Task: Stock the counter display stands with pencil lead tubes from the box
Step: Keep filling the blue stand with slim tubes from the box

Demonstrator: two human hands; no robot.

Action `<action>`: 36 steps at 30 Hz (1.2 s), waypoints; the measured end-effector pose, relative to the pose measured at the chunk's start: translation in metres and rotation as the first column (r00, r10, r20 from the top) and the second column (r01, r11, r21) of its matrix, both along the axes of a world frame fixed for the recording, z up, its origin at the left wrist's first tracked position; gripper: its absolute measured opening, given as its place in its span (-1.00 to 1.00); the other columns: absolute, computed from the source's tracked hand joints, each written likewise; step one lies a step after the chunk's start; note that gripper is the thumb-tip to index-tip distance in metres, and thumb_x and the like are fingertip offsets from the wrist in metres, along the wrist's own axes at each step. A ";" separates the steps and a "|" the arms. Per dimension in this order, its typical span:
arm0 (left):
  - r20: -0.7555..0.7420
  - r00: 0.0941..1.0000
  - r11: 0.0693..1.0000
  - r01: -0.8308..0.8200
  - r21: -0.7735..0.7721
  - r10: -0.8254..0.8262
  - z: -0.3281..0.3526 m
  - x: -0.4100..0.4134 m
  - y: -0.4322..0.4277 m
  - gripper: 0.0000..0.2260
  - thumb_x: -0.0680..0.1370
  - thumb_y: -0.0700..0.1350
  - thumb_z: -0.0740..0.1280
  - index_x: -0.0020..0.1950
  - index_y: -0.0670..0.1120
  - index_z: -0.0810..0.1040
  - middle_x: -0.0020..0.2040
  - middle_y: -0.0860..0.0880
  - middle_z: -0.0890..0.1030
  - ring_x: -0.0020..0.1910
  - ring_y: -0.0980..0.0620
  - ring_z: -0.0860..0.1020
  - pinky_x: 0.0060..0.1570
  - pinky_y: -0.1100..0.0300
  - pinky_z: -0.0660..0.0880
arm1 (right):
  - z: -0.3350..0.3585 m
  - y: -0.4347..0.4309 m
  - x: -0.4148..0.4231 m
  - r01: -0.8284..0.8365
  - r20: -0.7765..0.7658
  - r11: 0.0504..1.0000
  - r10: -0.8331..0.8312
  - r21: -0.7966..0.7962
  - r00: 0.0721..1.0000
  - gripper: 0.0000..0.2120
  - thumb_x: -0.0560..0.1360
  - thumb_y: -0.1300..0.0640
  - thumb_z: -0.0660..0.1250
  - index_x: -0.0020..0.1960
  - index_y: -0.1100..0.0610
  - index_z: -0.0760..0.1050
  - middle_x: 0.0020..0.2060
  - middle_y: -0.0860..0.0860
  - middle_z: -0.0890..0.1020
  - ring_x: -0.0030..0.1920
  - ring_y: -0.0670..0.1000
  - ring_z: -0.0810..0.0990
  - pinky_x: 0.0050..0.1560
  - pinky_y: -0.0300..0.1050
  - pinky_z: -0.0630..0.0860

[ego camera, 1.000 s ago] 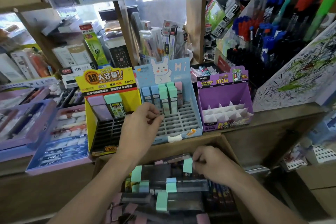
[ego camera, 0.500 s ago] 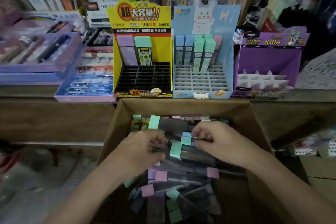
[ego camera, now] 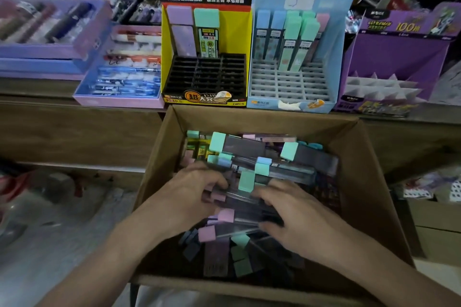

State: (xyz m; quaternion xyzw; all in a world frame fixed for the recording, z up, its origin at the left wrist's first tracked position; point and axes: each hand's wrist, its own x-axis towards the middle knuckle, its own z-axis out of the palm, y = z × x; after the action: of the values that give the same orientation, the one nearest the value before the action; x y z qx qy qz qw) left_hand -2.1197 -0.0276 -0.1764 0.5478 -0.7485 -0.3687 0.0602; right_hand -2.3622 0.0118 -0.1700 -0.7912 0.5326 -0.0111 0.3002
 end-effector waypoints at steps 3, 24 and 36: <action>0.005 1.000 1.000 0.008 0.029 -0.008 0.001 -0.001 0.001 -0.67 0.42 -0.06 0.55 0.08 0.27 0.57 0.10 0.31 0.36 0.18 0.17 0.45 0.20 0.21 0.53 | -0.002 0.003 0.000 0.013 -0.001 1.000 -0.013 -0.015 1.000 -0.55 0.57 -0.05 0.41 0.41 -0.14 0.37 0.14 -0.25 0.34 0.26 -0.19 0.32 0.21 -0.28 0.33; 0.068 0.989 0.982 0.124 0.141 -0.135 -0.003 -0.007 0.006 -0.47 0.38 -0.07 0.54 0.13 0.44 0.40 0.11 0.39 0.37 0.10 0.44 0.38 -0.08 0.46 0.35 | -0.016 0.006 0.009 -0.185 -0.103 0.969 0.170 -0.162 0.980 -0.39 0.53 -0.05 0.43 0.50 -0.10 0.27 0.30 -0.15 0.36 0.31 -0.07 0.34 0.35 -0.06 0.42; 0.110 0.981 0.986 0.158 0.052 -0.163 -0.002 -0.010 0.009 -0.53 0.40 0.01 0.54 -0.03 0.48 0.34 0.13 0.33 0.36 0.16 0.28 0.39 -0.05 0.42 0.34 | -0.014 0.004 0.009 -0.152 -0.072 0.981 0.143 -0.124 0.987 -0.65 0.57 -0.07 0.37 0.32 -0.05 0.44 0.23 -0.13 0.42 0.27 -0.08 0.42 0.26 -0.07 0.51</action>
State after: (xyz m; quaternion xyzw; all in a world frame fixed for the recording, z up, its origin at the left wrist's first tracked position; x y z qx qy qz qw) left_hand -2.1299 -0.0185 -0.1786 0.5070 -0.7843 -0.3567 -0.0242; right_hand -2.3535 0.0156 -0.1840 -0.8463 0.4797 0.0014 0.2316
